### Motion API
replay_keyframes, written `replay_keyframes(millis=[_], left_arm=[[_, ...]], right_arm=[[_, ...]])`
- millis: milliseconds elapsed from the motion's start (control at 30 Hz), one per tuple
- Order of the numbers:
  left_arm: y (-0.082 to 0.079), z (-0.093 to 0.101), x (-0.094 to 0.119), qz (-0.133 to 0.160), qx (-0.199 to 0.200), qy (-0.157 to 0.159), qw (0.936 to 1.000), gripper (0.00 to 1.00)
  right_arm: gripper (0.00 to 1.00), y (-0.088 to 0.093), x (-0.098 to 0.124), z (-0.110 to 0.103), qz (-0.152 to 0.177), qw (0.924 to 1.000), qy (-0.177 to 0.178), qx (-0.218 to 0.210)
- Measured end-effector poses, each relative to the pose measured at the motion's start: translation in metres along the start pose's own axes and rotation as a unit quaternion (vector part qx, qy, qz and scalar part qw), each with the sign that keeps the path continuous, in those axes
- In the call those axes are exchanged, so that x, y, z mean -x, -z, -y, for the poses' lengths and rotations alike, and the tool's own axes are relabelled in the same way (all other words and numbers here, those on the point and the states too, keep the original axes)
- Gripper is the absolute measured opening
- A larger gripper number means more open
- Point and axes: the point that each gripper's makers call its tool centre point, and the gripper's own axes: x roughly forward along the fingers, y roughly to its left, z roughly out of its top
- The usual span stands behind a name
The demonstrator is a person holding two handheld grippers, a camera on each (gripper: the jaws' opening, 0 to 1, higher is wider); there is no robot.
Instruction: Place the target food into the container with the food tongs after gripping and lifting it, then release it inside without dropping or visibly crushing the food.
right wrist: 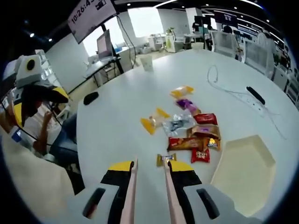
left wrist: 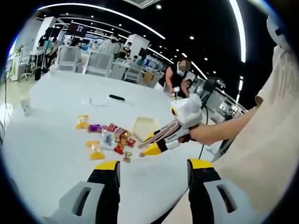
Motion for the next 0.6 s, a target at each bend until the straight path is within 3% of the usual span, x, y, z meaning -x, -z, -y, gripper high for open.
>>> replay_keyframes(millis=[600], left_arm=[[0.007,-0.016,0.003,-0.009,0.019,-0.001,0.9998,0.57]], right_arm=[[0.28,0.004,-0.027,0.012,-0.034,0.9987,0.028,0.025]])
